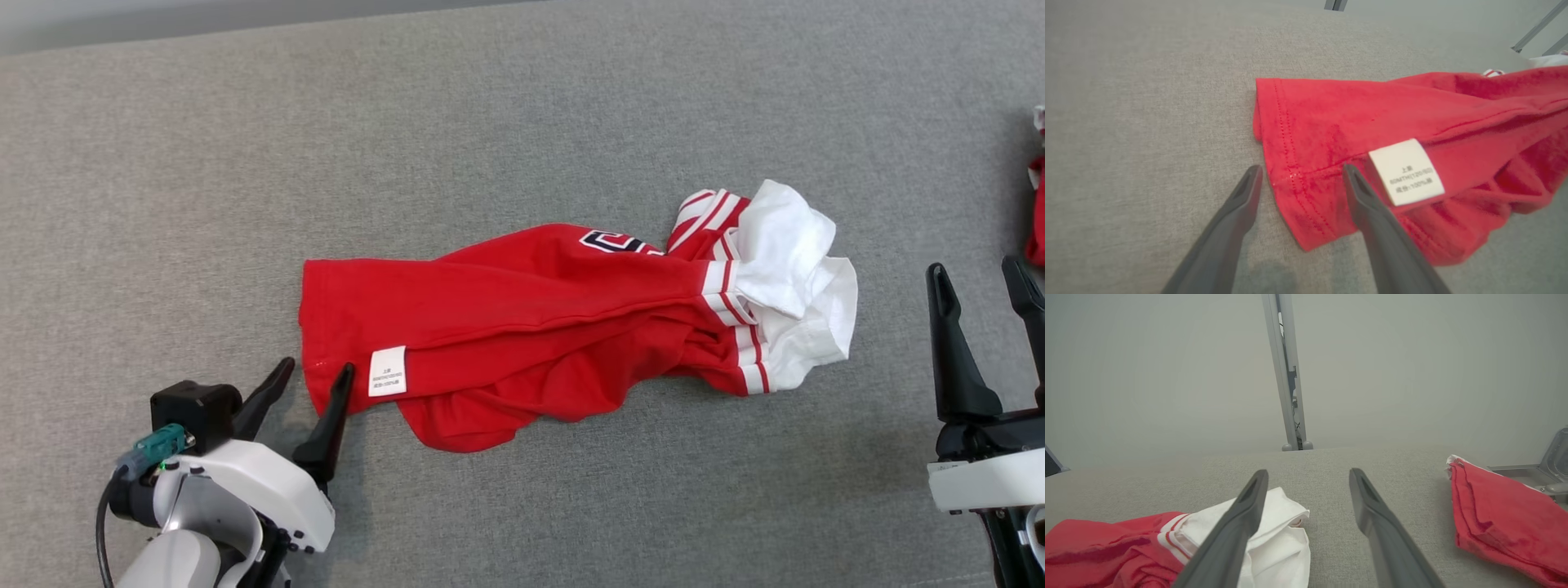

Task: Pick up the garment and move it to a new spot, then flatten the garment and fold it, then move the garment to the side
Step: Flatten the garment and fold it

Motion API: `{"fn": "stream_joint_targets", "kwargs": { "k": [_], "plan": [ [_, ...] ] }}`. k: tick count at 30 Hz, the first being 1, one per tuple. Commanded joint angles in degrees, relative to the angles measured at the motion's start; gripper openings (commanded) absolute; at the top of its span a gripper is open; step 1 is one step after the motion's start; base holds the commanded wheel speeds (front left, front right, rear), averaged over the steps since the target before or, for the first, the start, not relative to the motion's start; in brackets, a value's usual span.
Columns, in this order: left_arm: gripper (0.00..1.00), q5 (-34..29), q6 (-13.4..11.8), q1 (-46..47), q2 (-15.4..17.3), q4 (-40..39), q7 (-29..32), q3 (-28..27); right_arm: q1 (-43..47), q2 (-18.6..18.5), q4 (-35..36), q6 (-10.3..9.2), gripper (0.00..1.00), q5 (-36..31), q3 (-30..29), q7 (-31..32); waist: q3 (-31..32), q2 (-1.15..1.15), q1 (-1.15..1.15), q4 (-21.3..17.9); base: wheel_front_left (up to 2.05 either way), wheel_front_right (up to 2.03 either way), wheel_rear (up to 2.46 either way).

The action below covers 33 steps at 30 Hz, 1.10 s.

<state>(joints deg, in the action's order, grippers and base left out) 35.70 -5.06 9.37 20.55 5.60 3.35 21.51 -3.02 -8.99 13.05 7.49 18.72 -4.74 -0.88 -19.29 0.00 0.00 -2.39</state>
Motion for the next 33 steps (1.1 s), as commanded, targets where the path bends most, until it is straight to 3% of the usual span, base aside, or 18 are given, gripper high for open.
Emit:
{"fn": "stream_joint_targets", "kwargs": {
  "k": [1, 3, 4, 5, 6, 12, 17, 27, 33],
  "plan": [
    [1.00, 0.2, 0.2, 1.1, 0.4, 0.4, -0.1, -0.4, -0.6, 0.0, -0.1, 0.00, 1.00, 0.4, -0.1, -0.5, -0.5, 0.00, 0.00, -0.4, 0.00, 0.00, 0.00],
    [1.00, 0.6, 0.7, 1.4, 0.6, 1.7, 0.2, -0.4, -0.6, 0.1, -0.3, 0.00, 1.00, 0.4, -0.3, -0.7, -0.7, 0.00, 0.00, -0.7, 0.00, 0.00, 0.00],
    [0.66, 0.8, 0.9, 1.6, 0.7, 2.0, 0.2, -0.5, -0.6, 0.2, -0.3, 0.00, 1.00, 0.4, -0.4, -0.7, -0.8, 0.00, 0.00, -0.8, 0.00, 0.00, 0.00],
    [0.25, 0.9, 1.1, 1.8, 0.7, 2.2, 0.2, -0.5, -0.6, 0.1, -0.4, 0.00, 1.00, 0.5, -0.7, -0.8, -0.9, 0.00, 0.00, -0.8, 0.00, 0.00, 0.00],
    [0.00, 1.2, 1.2, 1.9, 0.8, 2.5, 0.6, -0.4, -0.7, 0.0, -0.6, 0.00, 1.00, 0.6, -1.1, -0.8, -0.9, 0.00, 0.00, -0.9, 0.00, 0.00, 0.00],
    [0.00, 1.3, 2.0, 2.6, 1.3, 2.6, 0.7, -0.2, -2.3, -1.3, -1.8, 0.00, 1.00, 2.2, -4.0, -0.3, -1.5, 0.00, 0.00, -0.7, 0.00, 0.00, 0.00],
    [0.00, 0.9, 1.6, 3.2, 1.6, 2.1, 0.2, -0.3, -6.4, -4.5, -6.2, 0.00, 1.00, 5.9, -5.5, 1.9, -2.2, 0.00, 0.00, -0.4, 0.00, 0.00, 0.00],
    [0.00, -0.3, 2.0, 5.8, 1.3, 1.9, -0.5, 0.7, -16.5, -12.3, -17.5, 0.00, 1.00, 16.2, 7.5, 9.6, -4.8, 0.00, 0.00, 1.9, 0.00, 0.00, 0.00],
    [0.00, -0.4, 2.1, 6.4, 1.1, 2.3, -1.0, 1.1, -19.2, -14.3, -20.3, 0.00, 1.00, 21.7, 12.7, 12.3, -5.7, 0.00, 0.00, 2.6, 0.00, 0.00, 0.00]
  ]
}}
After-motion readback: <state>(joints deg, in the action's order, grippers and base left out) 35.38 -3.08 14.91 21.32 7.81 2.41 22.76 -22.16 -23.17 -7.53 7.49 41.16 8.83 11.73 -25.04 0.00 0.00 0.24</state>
